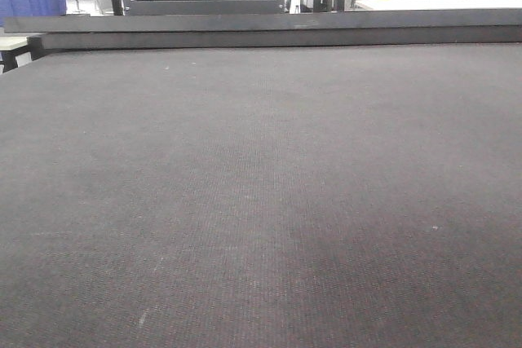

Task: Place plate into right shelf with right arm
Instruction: 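Raise the held plate upright with the right gripper, then drive the base to the steel shelf rack holding the plate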

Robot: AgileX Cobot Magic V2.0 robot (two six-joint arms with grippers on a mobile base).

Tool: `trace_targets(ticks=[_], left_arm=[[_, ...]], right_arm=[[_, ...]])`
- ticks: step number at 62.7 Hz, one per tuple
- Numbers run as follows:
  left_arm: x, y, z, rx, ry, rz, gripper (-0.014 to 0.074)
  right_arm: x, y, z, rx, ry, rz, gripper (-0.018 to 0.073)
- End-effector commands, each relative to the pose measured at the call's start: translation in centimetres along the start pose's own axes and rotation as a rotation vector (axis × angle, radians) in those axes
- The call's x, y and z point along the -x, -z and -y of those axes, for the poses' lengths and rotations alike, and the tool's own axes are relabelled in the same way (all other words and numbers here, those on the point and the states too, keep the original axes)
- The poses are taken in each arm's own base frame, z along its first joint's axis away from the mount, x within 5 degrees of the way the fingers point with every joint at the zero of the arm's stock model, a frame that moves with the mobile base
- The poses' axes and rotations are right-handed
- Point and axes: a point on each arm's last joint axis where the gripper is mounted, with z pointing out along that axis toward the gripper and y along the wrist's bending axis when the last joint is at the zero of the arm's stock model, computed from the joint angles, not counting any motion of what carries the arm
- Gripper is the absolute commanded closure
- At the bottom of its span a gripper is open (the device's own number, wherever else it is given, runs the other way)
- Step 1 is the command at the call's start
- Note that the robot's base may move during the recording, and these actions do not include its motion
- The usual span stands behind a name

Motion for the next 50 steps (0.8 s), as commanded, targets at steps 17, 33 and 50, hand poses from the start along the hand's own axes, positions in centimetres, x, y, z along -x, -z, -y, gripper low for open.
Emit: trace_targets(ticks=[17, 33, 50], left_arm=[[0.48, 0.02, -0.03, 0.003, 0.009, 0.082, 0.0643], [0.48, 0.02, -0.03, 0.003, 0.009, 0.082, 0.0643], [0.48, 0.02, -0.03, 0.003, 0.009, 0.082, 0.0643]], right_arm=[[1.75, 0.45, -0.25, 0.017, 0.002, 0.137, 0.0495], [1.75, 0.45, -0.25, 0.017, 0.002, 0.137, 0.0495], [1.75, 0.45, -0.25, 0.017, 0.002, 0.137, 0.0495]])
